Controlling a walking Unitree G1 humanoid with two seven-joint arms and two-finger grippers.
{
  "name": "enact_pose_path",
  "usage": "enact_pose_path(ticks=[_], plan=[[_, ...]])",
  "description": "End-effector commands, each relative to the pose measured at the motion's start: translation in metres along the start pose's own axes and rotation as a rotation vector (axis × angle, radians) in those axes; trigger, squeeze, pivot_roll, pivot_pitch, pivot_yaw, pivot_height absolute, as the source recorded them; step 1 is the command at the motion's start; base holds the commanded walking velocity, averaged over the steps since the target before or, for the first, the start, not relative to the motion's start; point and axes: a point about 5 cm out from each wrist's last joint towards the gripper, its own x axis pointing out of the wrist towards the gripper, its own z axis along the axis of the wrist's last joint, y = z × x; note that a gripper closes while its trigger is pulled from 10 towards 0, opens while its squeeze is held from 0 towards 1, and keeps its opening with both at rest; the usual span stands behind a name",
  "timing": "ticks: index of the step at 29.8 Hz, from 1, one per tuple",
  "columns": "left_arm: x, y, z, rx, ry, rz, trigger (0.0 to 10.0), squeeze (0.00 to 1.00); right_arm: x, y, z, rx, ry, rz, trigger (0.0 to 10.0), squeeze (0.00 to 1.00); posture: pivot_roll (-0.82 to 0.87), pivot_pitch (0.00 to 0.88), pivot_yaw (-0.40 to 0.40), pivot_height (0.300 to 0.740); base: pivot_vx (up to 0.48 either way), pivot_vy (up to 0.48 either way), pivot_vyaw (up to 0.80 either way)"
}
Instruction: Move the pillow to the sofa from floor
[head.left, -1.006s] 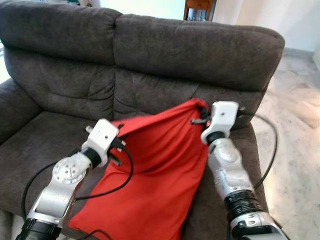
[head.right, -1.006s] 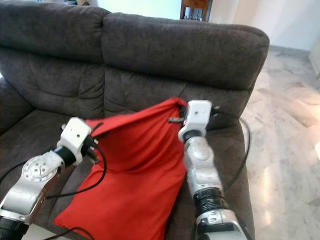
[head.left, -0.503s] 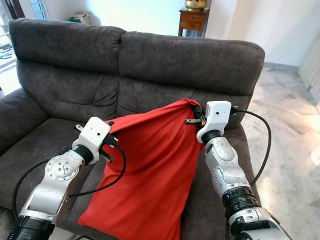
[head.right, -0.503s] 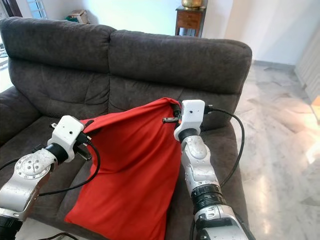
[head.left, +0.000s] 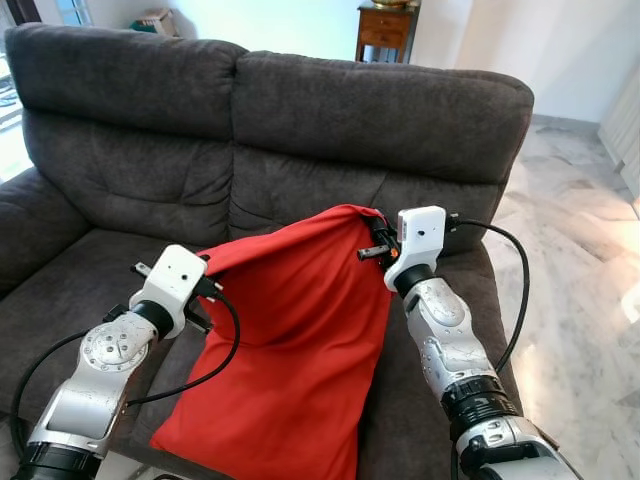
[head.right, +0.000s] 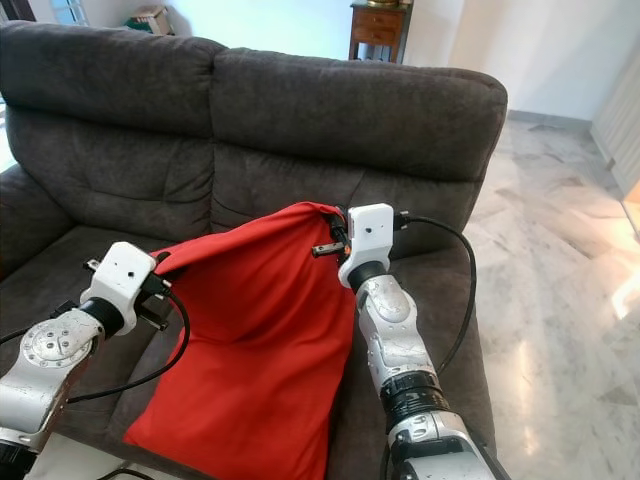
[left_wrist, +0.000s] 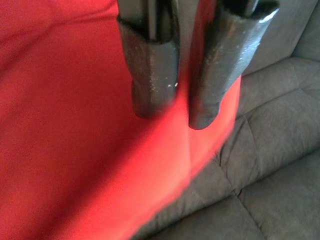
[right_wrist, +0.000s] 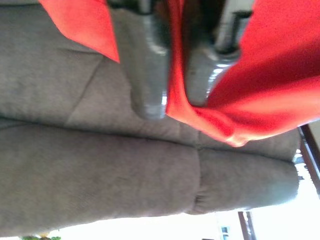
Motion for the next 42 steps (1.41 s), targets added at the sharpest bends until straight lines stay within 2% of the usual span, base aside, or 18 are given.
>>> enact_pose_path(ticks=[1, 8, 9, 11, 12, 13, 14, 17, 19, 21, 22, 24, 25, 26, 27, 31, 35, 42], plan=[[-0.003, 0.002, -0.008, -0.01, 0.039, 0.023, 10.0, 1.0, -0.003, -0.004, -0.003, 0.003, -0.006, -0.019, 10.0, 1.0, 0.14, 0.071, 0.002, 0.74, 0.0, 0.0, 0.0], [-0.004, -0.009, -0.014, -0.042, 0.052, 0.005, 10.0, 1.0, -0.01, -0.013, -0.012, -0.006, 0.025, -0.079, 10.0, 1.0, 0.14, 0.078, 0.0, 0.74, 0.0, 0.0, 0.0], [-0.004, -0.012, -0.017, -0.05, 0.062, 0.001, 10.0, 1.0, -0.013, -0.017, -0.016, -0.017, 0.043, -0.106, 10.0, 0.0, 0.14, 0.076, 0.0, 0.74, 0.0, 0.0, 0.0], [-0.005, -0.017, -0.027, -0.075, 0.095, -0.002, 10.0, 1.0, -0.02, -0.028, -0.026, -0.02, 0.083, -0.175, 10.0, 0.0, 0.14, 0.076, 0.0, 0.74, 0.0, 0.0, 0.0], [-0.006, -0.02, -0.035, -0.106, 0.116, 0.004, 10.0, 0.53, -0.027, -0.035, -0.033, -0.008, 0.107, -0.227, 10.0, 0.0, 0.14, 0.073, 0.002, 0.74, 0.0, 0.0, 0.0], [-0.007, -0.022, -0.043, -0.13, 0.139, 0.01, 10.0, 0.53, -0.034, -0.042, -0.04, 0.005, 0.13, -0.269, 10.0, 0.0, 0.14, 0.073, 0.002, 0.74, 0.0, 0.0, 0.0], [-0.01, -0.025, -0.053, -0.142, 0.174, 0.011, 10.0, 0.0, -0.044, -0.051, -0.05, 0.008, 0.166, -0.328, 10.0, 0.0, 0.13, 0.071, 0.005, 0.74, 0.0, 0.0, 0.0], [-0.016, -0.032, -0.076, -0.179, 0.248, 0.015, 10.0, 0.0, -0.068, -0.067, -0.071, 0.008, 0.248, -0.45, 10.0, 0.0, 0.13, 0.062, 0.014, 0.74, 0.0, 0.0, 0.0], [-0.029, -0.042, -0.108, -0.211, 0.368, 0.021, 10.0, 0.0, -0.108, -0.084, -0.099, 0.03, 0.364, -0.616, 10.0, 0.0, 0.12, 0.049, 0.028, 0.74, 0.0, 0.0, 0.0], [-0.037, -0.047, -0.125, -0.222, 0.439, 0.024, 10.0, 0.0, -0.134, -0.092, -0.113, 0.032, 0.424, -0.706, 10.0, 0.0, 0.1, 0.044, 0.035, 0.74, 0.0, 0.0, 0.0], [-0.037, -0.047, -0.125, -0.222, 0.439, 0.024, 10.0, 0.0, -0.134, -0.092, -0.113, 0.032, 0.424, -0.706, 10.0, 0.0, 0.1, 0.044, 0.035, 0.74, 0.0, 0.0, 0.0], [-0.051, -0.054, -0.147, -0.227, 0.54, 0.023, 10.0, 0.0, -0.172, -0.102, -0.127, 0.004, 0.496, -0.833, 10.0, 0.0, 0.08, 0.035, 0.045, 0.74, 0.0, 0.0, 0.0], [-0.051, -0.054, -0.147, -0.227, 0.54, 0.023, 10.0, 0.0, -0.172, -0.102, -0.127, 0.004, 0.496, -0.833, 10.0, 0.0, 0.08, 0.035, 0.045, 0.74, 0.0, 0.0, 0.0], [-0.057, -0.059, -0.156, -0.236, 0.577, 0.017, 10.0, 0.0, -0.188, -0.104, -0.133, -0.008, 0.525, -0.874, 10.0, 0.0, 0.08, 0.033, 0.045, 0.74, 0.0, 0.0, 0.0], [-0.065, -0.067, -0.167, -0.245, 0.628, 0.003, 10.0, 0.0, -0.211, -0.103, -0.143, -0.012, 0.575, -0.907, 10.0, 0.0, 0.06, 0.024, 0.046, 0.74, 0.0, 0.0, 0.0], [-0.078, -0.082, -0.183, -0.23, 0.711, -0.034, 10.0, 0.0, -0.236, -0.089, -0.164, -0.003, 0.666, -0.876, 10.0, 0.0, 0.05, 0.0, 0.047, 0.74, 0.0, 0.0, 0.0], [-0.092, -0.096, -0.196, -0.311, 0.797, -0.008, 10.0, 0.0, -0.286, -0.074, -0.193, 0.031, 0.89, -0.92, 10.0, 0.0, 0.02, 0.0, 0.056, 0.74, 0.0, 0.0, 0.0], [-0.109, -0.119, -0.207, -0.337, 0.9, -0.04, 10.0, 0.0, -0.317, -0.052, -0.213, 0.095, 1.1, -0.853, 10.0, 0.0, -0.02, 0.0, 0.066, 0.74, 0.0, 0.0, 0.0]])
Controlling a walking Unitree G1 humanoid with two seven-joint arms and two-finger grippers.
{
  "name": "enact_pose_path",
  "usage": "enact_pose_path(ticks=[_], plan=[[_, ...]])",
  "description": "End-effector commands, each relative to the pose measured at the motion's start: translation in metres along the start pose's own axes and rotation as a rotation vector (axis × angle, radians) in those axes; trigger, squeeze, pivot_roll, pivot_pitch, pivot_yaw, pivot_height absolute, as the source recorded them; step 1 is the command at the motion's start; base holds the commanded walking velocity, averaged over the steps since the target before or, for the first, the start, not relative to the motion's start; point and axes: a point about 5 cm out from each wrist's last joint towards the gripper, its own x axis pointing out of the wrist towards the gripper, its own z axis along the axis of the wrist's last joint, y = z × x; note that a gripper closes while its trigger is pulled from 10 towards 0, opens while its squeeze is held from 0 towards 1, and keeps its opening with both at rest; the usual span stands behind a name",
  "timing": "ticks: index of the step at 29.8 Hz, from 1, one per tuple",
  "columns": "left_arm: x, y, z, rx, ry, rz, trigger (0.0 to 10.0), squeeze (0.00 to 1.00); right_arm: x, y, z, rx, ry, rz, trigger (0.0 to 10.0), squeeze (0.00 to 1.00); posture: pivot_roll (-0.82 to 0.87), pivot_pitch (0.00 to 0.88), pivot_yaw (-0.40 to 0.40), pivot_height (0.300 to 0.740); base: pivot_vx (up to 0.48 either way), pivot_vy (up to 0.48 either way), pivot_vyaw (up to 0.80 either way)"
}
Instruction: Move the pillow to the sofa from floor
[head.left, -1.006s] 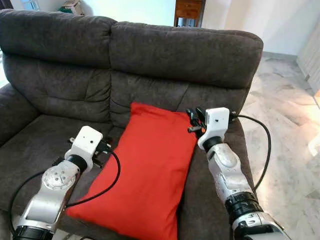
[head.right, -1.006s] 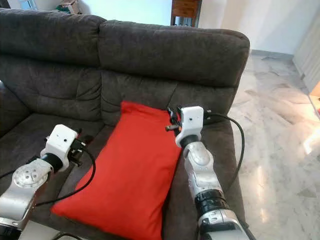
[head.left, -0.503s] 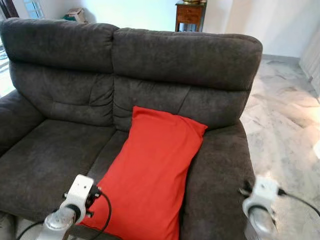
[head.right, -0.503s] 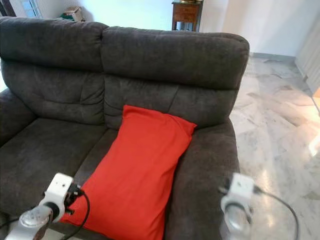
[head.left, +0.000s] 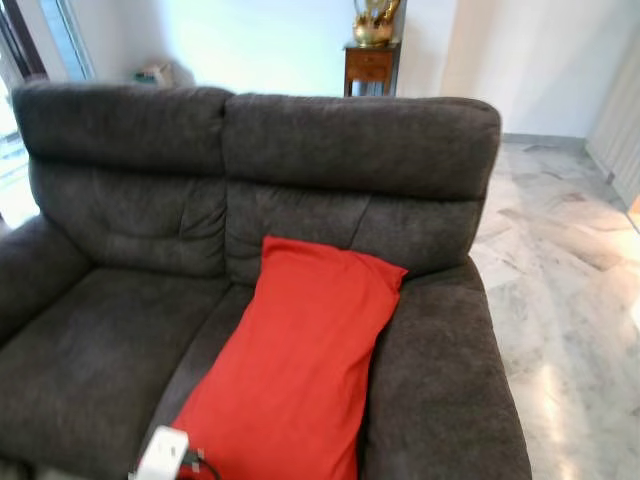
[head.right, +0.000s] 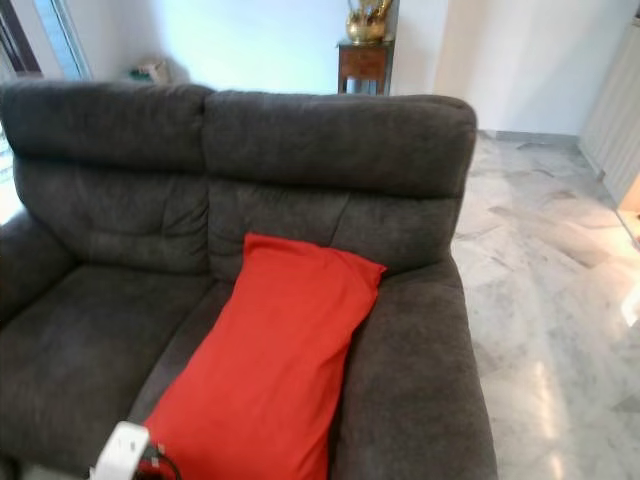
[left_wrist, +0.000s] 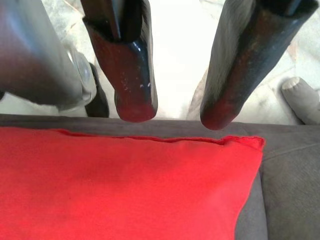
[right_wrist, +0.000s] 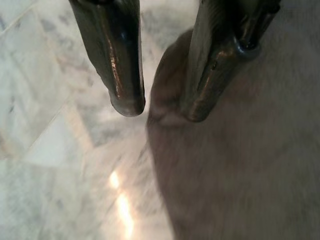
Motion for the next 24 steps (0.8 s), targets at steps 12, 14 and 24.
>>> enact_pose_path(ticks=[12, 14, 24], plan=[[-0.001, -0.003, -0.013, -0.042, 0.043, 0.018, 10.0, 0.0, -0.006, 0.03, -0.015, 0.1, 0.114, 0.16, 10.0, 0.0, -0.01, 0.0, 0.067, 0.74, 0.0, 0.0, 0.0], [-0.002, -0.003, -0.015, -0.045, 0.047, 0.018, 10.0, 0.0, -0.007, 0.029, -0.018, 0.094, 0.124, 0.162, 10.0, 0.0, -0.02, 0.0, 0.067, 0.74, 0.0, 0.0, 0.0], [-0.005, -0.006, -0.024, -0.024, 0.06, -0.001, 10.0, 0.0, -0.008, 0.026, -0.023, 0.08, 0.129, 0.175, 10.0, 0.0, -0.01, 0.0, 0.072, 0.74, 0.0, 0.0, 0.0]])
